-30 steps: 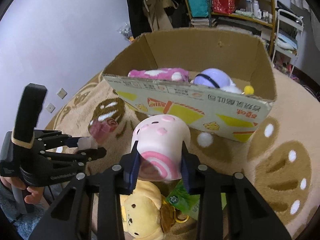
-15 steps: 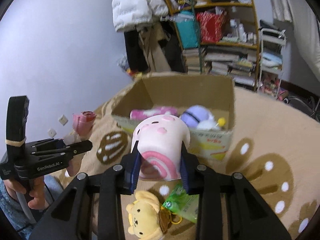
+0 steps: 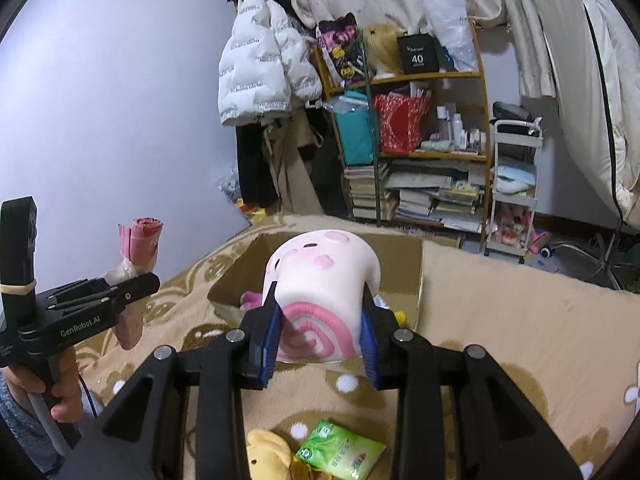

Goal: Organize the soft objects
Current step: 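Grasp and lift the pink bag with the left gripper while the right gripper lifts the roll-cake plush, then lower both held items into the box and open both grippers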

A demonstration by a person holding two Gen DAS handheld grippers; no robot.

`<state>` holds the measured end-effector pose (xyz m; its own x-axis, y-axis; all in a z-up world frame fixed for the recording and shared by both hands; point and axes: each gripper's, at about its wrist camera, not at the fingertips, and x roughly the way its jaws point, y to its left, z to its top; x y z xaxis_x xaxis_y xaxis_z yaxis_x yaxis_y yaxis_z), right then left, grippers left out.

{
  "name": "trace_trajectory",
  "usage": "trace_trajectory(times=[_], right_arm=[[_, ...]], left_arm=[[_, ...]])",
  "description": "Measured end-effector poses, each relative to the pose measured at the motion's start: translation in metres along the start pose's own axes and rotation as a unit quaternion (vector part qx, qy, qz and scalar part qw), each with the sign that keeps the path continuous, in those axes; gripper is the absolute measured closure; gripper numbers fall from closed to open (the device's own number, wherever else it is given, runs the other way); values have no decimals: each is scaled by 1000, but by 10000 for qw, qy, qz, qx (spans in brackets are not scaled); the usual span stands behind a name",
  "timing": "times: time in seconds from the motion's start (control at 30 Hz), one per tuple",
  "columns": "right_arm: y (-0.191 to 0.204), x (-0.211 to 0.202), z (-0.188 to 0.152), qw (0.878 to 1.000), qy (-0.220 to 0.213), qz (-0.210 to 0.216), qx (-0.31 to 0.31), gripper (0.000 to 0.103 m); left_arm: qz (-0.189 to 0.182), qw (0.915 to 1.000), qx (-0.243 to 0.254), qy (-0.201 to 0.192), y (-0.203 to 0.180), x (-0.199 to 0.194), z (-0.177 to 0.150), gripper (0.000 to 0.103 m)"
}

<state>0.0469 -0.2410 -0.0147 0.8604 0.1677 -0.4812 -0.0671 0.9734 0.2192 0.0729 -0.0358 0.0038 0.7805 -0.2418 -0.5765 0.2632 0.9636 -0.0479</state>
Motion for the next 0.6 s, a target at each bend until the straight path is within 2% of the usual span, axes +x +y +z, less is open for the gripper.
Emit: trace_trajectory(times=[0.07, 0.23, 0.37, 0.6], right_arm=[[-2, 0, 2, 10000, -52, -25, 11, 67], [-11, 8, 8, 9999, -92, -86, 100, 67], [-18, 15, 12, 9997, -116, -133, 155, 67], [-29, 30, 17, 9996, -149, -139, 220, 67]], left_arm=[[-22, 10000, 27, -67, -3, 3, 5, 64], [-167, 9998, -66, 65, -7, 17, 17, 64], [-72, 9999, 140, 65, -13, 26, 24, 64], [-61, 9999, 150, -6, -14, 39, 36, 64]])
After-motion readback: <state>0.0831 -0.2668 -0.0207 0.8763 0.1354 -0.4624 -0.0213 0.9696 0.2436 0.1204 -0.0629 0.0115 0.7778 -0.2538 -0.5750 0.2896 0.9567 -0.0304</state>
